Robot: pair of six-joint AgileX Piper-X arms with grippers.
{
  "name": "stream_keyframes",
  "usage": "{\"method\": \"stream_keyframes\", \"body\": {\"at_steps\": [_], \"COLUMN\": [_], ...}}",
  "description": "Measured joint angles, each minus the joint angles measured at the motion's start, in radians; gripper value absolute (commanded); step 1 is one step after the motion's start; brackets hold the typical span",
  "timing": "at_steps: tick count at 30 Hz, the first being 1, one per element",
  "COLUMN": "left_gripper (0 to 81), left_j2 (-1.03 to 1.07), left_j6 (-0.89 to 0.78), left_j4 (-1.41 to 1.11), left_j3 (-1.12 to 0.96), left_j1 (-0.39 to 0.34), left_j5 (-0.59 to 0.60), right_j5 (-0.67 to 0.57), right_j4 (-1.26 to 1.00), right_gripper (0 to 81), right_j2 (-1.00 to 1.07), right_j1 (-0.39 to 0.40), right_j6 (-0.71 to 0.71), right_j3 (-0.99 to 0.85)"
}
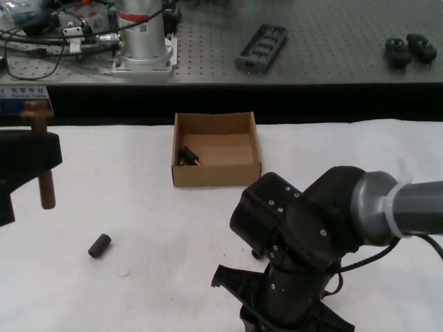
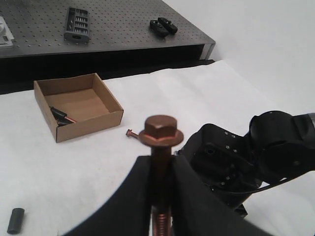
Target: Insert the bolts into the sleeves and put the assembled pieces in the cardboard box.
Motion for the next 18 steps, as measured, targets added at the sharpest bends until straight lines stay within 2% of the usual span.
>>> {"method": "stream_keyframes", "body": {"at_steps": [7,9,10,12,14,15,16,17,18], "left_gripper": [0.6,0.6,0.6,0.6,0.6,0.6,0.6,0.6,0.6], "left_j2": [0.0,0.0,0.0,0.0,0.003,0.003,0.006,0.012,0.021], "left_j6": [0.0,0.01,0.019,0.028,0.034,0.035,0.034,0.034,0.03], "left_j4": [0.0,0.0,0.0,0.0,-0.002,-0.004,-0.015,-0.033,-0.054], "left_j3": [0.0,0.0,0.0,0.0,0.0,0.0,0.004,0.007,0.009], "left_j1": [0.0,0.0,0.0,0.0,0.0,0.0,0.0,0.0,0.0], "left_j5": [0.0,0.0,0.0,0.0,-0.013,-0.013,-0.015,-0.015,-0.015], "right_j5": [0.008,0.01,0.01,0.005,0.004,0.03,0.051,0.051,0.081], "right_j4": [0.007,0.002,0.001,-0.006,-0.014,-0.028,-0.029,-0.029,-0.029], "right_gripper": [8.1,0.6,2.2,4.3,4.3,4.3,4.3,4.3,4.3], "right_j2": [0.004,0.004,0.004,0.004,-0.003,-0.011,-0.025,-0.025,-0.046], "right_j1": [0.0,0.0,0.0,-0.003,-0.003,-0.003,-0.003,-0.003,-0.005], "right_j6": [-0.017,-0.076,-0.083,-0.193,-0.365,-0.554,-0.649,-0.649,-0.742], "right_j3": [-0.003,-0.002,-0.002,-0.002,-0.002,-0.002,0.0,0.0,0.0]}}
